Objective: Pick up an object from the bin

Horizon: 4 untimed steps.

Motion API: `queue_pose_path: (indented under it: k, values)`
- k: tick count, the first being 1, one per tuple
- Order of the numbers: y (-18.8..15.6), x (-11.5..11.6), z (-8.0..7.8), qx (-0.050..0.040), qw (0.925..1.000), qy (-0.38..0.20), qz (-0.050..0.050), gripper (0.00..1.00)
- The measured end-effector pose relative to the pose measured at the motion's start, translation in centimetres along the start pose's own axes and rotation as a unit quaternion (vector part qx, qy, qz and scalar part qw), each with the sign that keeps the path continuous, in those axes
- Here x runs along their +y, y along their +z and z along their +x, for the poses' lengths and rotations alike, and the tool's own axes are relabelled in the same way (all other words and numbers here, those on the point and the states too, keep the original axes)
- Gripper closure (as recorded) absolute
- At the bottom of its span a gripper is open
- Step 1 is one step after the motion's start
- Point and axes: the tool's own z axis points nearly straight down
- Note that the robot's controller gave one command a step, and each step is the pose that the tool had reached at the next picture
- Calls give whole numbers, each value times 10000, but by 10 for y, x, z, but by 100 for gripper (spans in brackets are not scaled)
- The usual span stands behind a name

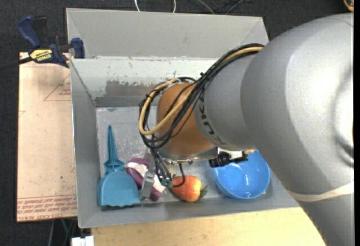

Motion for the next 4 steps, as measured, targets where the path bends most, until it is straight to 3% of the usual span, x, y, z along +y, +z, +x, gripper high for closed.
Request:
queue_pose_path:
  k: [1,2,4]
  values:
    - [0,-11,12,7,9976,696,-8,100]
    - [0,-11,13,7,9972,745,-8,100]
    - [-72,-12,15,51,9973,733,27,100]
